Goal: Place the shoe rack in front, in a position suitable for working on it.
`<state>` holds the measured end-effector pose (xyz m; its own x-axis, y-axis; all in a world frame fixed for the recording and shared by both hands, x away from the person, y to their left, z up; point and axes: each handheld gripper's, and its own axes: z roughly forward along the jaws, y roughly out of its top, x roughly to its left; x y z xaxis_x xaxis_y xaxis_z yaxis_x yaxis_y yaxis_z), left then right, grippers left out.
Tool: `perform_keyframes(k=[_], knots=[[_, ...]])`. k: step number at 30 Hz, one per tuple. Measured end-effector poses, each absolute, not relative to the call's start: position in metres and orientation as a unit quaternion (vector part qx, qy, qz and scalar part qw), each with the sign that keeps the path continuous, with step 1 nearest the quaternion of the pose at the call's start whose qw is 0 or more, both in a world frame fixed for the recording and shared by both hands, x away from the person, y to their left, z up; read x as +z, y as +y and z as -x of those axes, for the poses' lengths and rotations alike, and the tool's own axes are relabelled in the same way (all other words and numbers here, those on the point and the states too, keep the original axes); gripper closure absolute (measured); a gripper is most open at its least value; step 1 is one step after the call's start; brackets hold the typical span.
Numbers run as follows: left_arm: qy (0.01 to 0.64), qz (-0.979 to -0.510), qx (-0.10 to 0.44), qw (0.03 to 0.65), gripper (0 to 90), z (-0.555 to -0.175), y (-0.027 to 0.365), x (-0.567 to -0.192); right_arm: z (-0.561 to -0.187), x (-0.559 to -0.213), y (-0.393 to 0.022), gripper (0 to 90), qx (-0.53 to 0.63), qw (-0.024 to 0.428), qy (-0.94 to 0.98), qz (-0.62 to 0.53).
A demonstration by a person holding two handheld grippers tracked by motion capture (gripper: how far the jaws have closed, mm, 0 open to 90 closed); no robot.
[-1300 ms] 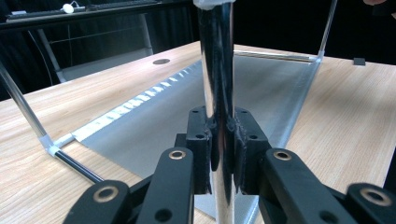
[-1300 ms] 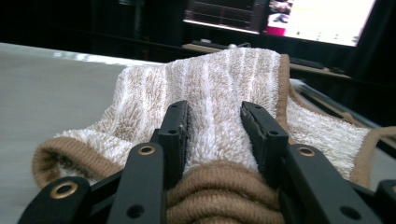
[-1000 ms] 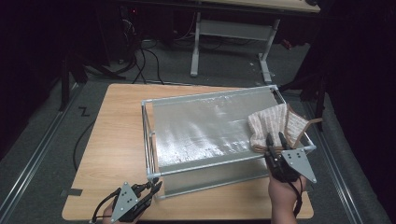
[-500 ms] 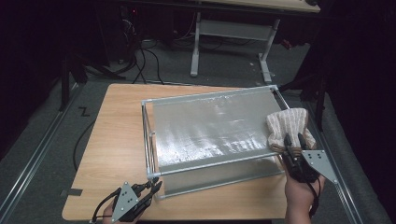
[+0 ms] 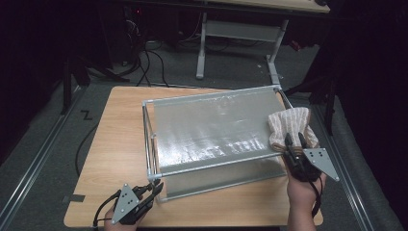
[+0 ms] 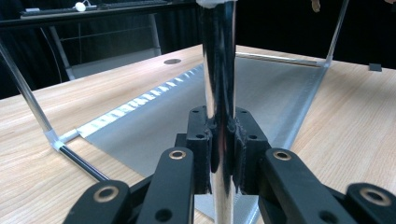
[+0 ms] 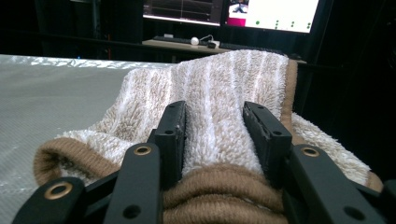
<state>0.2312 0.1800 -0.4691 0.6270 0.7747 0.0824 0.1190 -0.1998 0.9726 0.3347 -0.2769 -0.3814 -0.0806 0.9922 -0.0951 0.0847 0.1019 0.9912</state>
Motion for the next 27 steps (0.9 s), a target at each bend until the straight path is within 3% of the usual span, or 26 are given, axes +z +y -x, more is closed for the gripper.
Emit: perform_keyframes(k=[11, 27], knots=[[0.309, -0.715, 0.305, 0.548, 78.5, -0.231, 0.179, -0.47, -0.328, -0.384, -0.254, 58.3, 0.491, 0.472, 0.576, -0.453], [0.304, -0.716, 0.308, 0.547, 78.2, -0.231, 0.179, -0.47, -0.304, -0.384, -0.169, 58.4, 0.518, 0.432, 0.634, -0.378]])
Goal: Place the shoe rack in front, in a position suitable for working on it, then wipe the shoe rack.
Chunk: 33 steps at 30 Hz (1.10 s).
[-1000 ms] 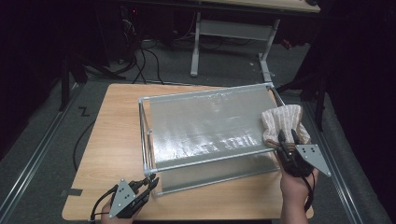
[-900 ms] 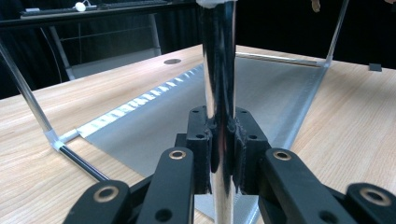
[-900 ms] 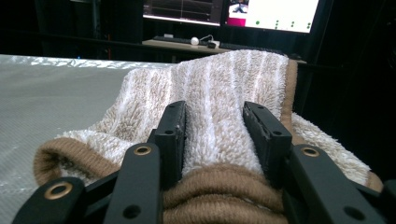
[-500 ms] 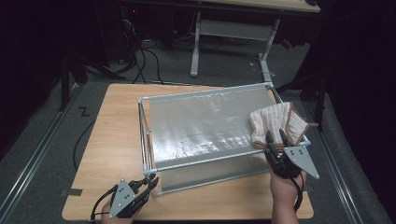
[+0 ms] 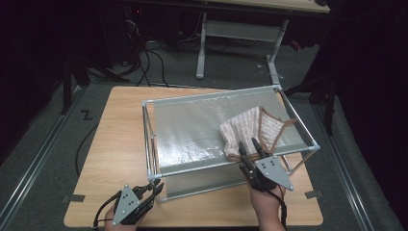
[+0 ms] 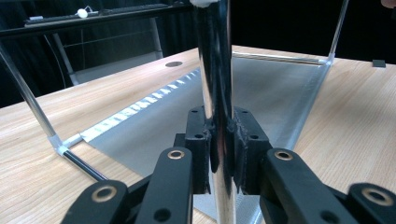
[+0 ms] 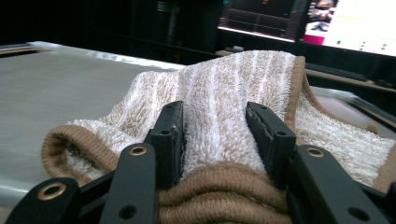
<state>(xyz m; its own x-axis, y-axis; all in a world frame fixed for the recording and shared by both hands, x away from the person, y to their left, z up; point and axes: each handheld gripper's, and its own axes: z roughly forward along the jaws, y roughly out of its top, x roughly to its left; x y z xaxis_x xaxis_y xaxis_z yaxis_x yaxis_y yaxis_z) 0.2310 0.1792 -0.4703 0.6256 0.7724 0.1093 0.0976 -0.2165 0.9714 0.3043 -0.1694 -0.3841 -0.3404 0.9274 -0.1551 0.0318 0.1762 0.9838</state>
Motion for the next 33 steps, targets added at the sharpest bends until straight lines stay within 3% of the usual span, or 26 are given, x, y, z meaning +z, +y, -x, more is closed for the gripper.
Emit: perform_keyframes(k=[23, 33], knots=[[0.31, -0.714, 0.31, 0.545, 78.3, -0.23, 0.178, -0.47, -0.29, -0.384, -0.077, 59.5, 0.543, 0.387, 0.679, -0.306], [0.31, -0.714, 0.312, 0.545, 78.4, -0.23, 0.178, -0.47, -0.282, -0.384, -0.057, 59.8, 0.549, 0.378, 0.685, -0.295]])
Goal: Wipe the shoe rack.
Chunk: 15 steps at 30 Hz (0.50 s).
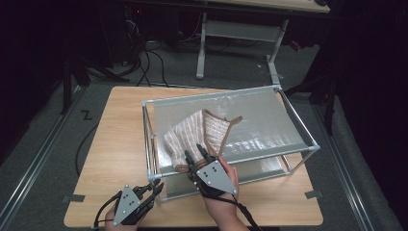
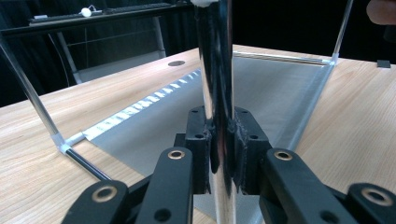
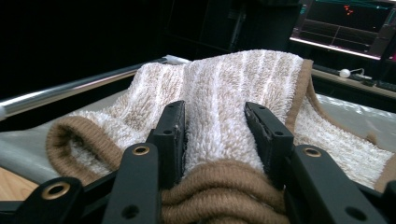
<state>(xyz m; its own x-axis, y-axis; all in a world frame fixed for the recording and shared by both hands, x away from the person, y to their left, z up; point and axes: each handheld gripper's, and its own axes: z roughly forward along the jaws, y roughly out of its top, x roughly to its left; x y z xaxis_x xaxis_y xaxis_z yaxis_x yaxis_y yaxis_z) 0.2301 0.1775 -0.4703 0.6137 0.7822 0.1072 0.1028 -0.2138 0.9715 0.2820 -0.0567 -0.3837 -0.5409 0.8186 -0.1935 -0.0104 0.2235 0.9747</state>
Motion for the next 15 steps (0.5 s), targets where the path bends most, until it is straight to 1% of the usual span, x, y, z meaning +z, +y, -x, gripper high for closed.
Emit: perform_keyframes(k=[7, 15], knots=[[0.309, -0.714, 0.313, 0.544, 78.4, -0.23, 0.177, -0.47, -0.272, -0.382, -0.037, 59.7, 0.561, 0.356, 0.694, -0.277], [0.309, -0.715, 0.312, 0.544, 78.4, -0.23, 0.178, -0.47, -0.26, -0.38, -0.008, 59.6, 0.565, 0.342, 0.71, -0.245]])
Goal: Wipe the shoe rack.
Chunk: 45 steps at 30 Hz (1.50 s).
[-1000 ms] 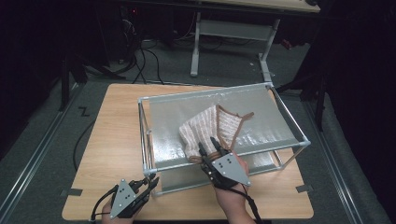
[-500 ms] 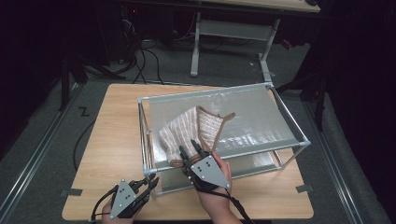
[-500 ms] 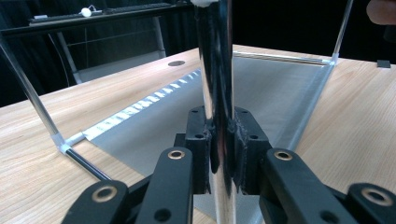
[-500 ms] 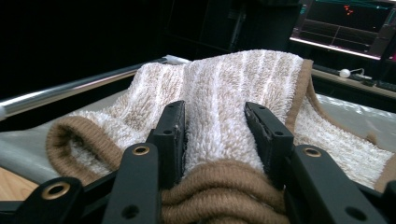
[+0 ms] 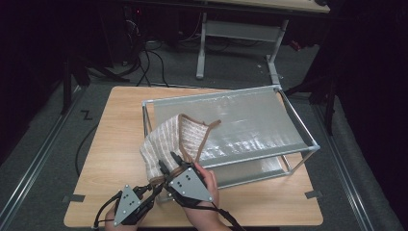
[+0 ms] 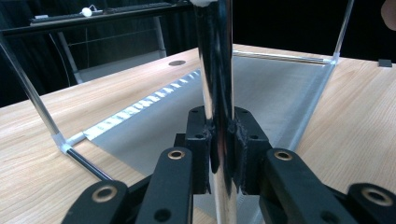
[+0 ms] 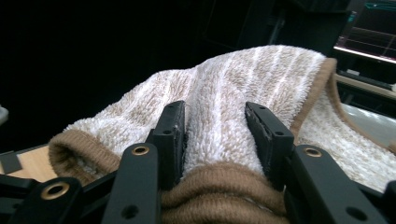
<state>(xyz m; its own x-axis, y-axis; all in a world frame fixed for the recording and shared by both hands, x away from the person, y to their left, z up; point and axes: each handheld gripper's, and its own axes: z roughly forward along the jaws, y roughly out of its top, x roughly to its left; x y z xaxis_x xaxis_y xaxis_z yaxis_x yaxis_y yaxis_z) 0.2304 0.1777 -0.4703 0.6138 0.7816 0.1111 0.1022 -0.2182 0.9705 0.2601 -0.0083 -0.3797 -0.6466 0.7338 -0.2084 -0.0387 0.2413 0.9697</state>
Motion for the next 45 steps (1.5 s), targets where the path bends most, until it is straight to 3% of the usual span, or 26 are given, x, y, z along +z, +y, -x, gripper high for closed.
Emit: perform_keyframes(k=[25, 45], knots=[[0.312, -0.716, 0.304, 0.545, 78.7, -0.23, 0.179, -0.47, -0.268, -0.38, -0.019, 59.7, 0.546, 0.354, 0.716, -0.253], [0.316, -0.714, 0.304, 0.547, 79.0, -0.229, 0.179, -0.471, -0.287, -0.381, -0.089, 59.7, 0.526, 0.389, 0.69, -0.31]])
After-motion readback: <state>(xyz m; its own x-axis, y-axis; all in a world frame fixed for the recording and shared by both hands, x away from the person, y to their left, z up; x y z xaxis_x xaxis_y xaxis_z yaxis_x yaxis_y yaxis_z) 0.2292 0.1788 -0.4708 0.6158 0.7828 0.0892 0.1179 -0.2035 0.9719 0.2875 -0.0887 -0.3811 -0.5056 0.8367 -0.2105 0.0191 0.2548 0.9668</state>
